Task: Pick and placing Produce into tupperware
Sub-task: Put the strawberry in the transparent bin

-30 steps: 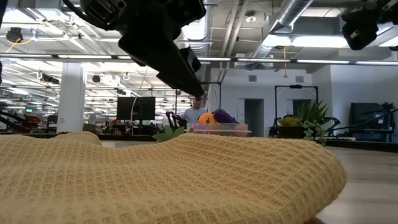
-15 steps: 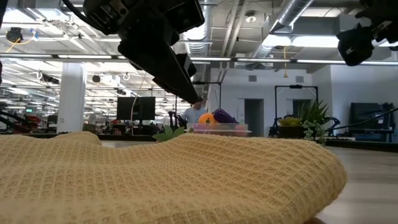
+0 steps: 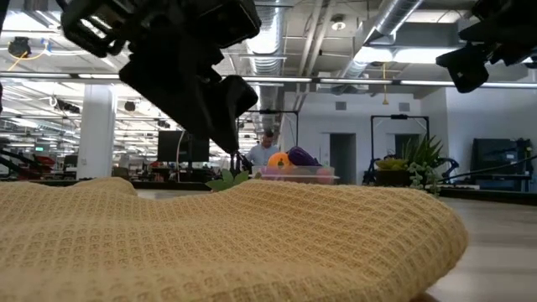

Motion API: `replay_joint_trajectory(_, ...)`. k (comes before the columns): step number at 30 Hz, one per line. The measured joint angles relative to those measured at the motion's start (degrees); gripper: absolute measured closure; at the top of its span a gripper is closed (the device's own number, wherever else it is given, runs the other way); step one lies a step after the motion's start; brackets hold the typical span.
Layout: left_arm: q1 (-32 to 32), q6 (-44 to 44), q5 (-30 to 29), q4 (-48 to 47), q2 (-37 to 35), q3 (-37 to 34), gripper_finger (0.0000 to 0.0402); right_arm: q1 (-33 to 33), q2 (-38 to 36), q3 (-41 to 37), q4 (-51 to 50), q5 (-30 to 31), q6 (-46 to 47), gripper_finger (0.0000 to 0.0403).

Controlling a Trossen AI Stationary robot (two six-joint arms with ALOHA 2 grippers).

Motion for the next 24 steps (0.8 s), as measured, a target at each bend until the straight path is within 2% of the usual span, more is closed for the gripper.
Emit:
replay_joint_trajectory(3,-0.6,2.9,-0.8,-0.3,0.0,0.0,0.0233,-1.8,0.0,0.0,0.2,-0.1,-0.7,0.0147)
replay_joint_trajectory(10,-1.1,8.3,-7.5,-0.9,0.0,0.0,0.0233,-4.9,2.2,0.0,0.9,-2.6,-1.6,0.0147)
replay_joint_trajectory(24,-2.3,15.2,-5.3,-0.7,0.0,0.0,0.0233,-8.2,7.1,0.0,0.9,-4.5,-1.6,0.0147)
